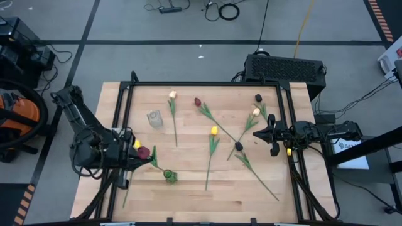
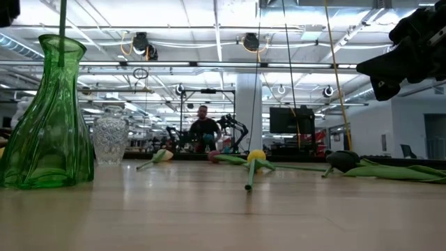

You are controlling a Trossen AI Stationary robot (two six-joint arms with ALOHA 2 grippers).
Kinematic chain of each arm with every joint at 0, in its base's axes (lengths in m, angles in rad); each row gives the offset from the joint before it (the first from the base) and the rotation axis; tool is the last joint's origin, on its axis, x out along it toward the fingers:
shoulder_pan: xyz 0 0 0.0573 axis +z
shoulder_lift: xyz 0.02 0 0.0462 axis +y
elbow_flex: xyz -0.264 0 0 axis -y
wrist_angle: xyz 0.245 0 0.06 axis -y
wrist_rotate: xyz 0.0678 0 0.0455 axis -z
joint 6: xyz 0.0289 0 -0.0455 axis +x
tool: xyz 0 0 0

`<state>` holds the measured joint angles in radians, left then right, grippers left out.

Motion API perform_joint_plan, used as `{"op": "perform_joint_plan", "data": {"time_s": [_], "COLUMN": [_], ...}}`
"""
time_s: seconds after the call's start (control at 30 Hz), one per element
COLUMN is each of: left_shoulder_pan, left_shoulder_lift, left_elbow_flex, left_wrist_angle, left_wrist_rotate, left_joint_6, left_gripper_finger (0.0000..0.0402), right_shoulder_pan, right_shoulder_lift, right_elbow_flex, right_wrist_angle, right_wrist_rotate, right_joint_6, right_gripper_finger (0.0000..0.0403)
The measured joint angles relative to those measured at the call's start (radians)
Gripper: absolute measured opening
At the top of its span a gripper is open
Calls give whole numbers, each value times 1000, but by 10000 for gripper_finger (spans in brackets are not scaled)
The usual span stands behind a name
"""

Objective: Sort flowers into vase by color
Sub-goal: Put the bottom red tulip into the green vase

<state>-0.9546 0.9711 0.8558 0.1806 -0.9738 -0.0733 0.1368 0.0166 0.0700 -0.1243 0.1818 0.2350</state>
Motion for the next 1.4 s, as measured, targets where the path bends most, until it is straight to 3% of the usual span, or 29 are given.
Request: {"op": "perform_joint_plan", "data": {"time_s": [0.17,0.37,0.5,0.67,1.4], "left_shoulder_pan": [0,11,31,64,78], "left_shoulder_lift": [0,-20,-20,-21,-21], "left_elbow_flex": [-39,-238,-319,-358,-370], "left_wrist_angle": [23,257,316,319,308], "left_wrist_rotate": [-25,-27,-17,41,42], "left_joint_6": [0,-35,-52,-97,-122], "left_gripper_finger": [10,10,10,10,31], "right_shoulder_pan": [0,0,0,0,0], "right_shoulder_lift": [0,0,0,0,0], "right_elbow_flex": [0,0,0,0,0], "right_wrist_angle": [0,0,0,0,0], "right_wrist_rotate": [0,0,0,0,0], "right_joint_6": [0,0,0,0,0], "right_gripper_finger": [0,0,0,0,0]}}
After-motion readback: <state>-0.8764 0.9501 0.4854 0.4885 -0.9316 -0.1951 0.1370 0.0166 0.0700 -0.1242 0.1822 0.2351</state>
